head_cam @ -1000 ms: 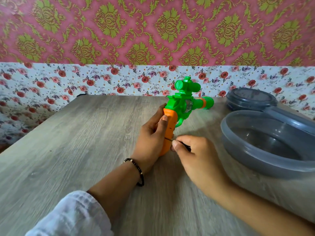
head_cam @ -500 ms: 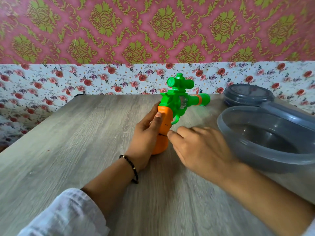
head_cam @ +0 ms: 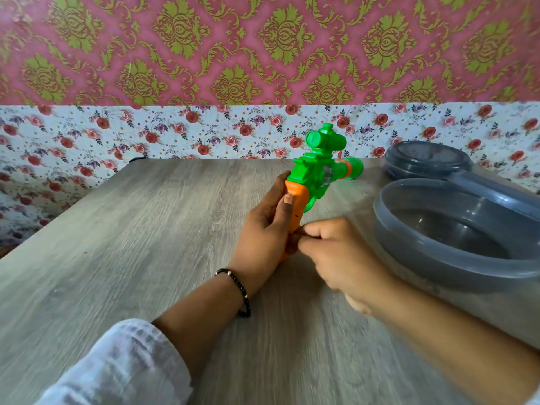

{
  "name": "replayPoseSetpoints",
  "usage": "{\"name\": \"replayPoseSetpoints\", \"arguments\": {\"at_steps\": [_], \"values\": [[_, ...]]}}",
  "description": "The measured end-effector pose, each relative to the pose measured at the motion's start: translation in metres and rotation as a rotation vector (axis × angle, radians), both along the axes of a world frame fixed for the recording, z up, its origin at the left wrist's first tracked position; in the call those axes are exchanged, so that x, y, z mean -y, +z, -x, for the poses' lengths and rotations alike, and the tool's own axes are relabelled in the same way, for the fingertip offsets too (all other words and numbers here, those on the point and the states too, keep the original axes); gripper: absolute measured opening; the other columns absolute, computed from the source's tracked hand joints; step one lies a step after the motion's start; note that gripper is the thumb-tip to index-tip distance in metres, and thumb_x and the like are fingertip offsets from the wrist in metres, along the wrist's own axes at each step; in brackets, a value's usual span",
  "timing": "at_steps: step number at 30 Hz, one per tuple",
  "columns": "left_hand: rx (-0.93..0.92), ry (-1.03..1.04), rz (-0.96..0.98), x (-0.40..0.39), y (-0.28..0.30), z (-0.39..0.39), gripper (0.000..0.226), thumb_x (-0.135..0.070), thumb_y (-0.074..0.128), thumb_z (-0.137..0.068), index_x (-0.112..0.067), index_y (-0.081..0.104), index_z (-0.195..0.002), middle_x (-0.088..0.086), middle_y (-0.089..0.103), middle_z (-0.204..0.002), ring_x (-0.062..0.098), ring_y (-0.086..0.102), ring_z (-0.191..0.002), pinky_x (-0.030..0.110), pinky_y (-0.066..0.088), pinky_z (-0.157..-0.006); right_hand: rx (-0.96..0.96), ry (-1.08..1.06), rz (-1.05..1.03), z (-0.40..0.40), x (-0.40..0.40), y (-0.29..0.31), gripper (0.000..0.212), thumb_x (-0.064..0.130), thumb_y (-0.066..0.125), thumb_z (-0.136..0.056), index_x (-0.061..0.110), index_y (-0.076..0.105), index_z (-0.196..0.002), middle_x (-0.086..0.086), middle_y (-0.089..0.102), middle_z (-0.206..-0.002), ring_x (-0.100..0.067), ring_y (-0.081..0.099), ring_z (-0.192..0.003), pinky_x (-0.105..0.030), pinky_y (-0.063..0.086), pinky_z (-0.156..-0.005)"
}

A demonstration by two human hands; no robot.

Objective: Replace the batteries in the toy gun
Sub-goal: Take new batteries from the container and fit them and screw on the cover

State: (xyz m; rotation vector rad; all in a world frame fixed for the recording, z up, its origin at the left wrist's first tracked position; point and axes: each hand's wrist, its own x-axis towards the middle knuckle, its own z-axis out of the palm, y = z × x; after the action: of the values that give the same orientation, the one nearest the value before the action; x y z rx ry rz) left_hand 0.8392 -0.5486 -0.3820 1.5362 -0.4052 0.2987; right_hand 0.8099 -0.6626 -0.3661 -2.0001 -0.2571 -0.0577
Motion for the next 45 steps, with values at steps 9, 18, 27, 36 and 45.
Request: {"name": "replayPoseSetpoints", "arguments": {"at_steps": [9,18,27,36,45], "values": [[-0.088,-0.006,0.077,-0.003,0.004,-0.002,0.033,-0.017,0.041,-0.100,-0.044,0.051,-0.116,-0.021,0.062,-0.113,0.000,0.059,-0.107,0.020,0.045,-0.098,0.396,-0.054,0.363,-0.002,0.005,-0.001,0.010,0.023,0.053,-0.081,0.015,0.056,-0.075,0.004,0.048,-0.047,-0.013,0.044,-0.045,-0.028,0.035,-0.043],[-0.156,-0.127,0.102,-0.003,0.006,0.002,0.033,-0.016,0.038,-0.100,-0.030,0.049,-0.128,-0.007,0.062,-0.122,0.003,0.059,-0.110,0.023,0.043,-0.102,1.077,0.038,1.021,0.000,0.019,0.008,0.014,0.007,0.059,-0.074,0.017,0.049,-0.073,-0.003,0.050,-0.061,-0.026,0.052,-0.052,-0.033,0.040,-0.043],[-0.146,-0.168,0.078,0.004,0.006,0.005,0.029,-0.017,0.032,-0.102,-0.035,0.047,-0.118,-0.010,0.060,-0.115,0.007,0.057,-0.109,0.017,0.043,-0.096,1.222,-0.006,1.053,0.002,0.013,0.005,0.016,0.002,0.042,-0.079,0.013,0.053,-0.073,-0.004,0.049,-0.055,-0.023,0.049,-0.048,-0.030,0.037,-0.041],[-0.088,-0.092,0.013,0.005,0.005,0.004,0.030,-0.019,0.031,-0.103,-0.031,0.041,-0.130,-0.005,0.057,-0.121,0.006,0.054,-0.110,0.019,0.039,-0.099,0.933,0.000,0.819,0.000,0.015,-0.001,0.012,0.014,0.043,-0.074,0.014,0.047,-0.085,-0.006,0.054,-0.048,-0.030,0.051,-0.038,-0.026,0.029,-0.035],[-0.054,-0.039,-0.044,0.005,0.000,0.001,0.036,-0.023,0.030,-0.103,-0.026,0.036,-0.139,-0.002,0.054,-0.132,0.004,0.053,-0.119,0.020,0.038,-0.104,0.689,-0.057,0.553,0.001,0.004,-0.008,0.005,0.016,0.045,-0.073,0.019,0.045,-0.076,-0.010,0.057,-0.055,-0.036,0.054,-0.052,-0.041,0.043,-0.043]]}}
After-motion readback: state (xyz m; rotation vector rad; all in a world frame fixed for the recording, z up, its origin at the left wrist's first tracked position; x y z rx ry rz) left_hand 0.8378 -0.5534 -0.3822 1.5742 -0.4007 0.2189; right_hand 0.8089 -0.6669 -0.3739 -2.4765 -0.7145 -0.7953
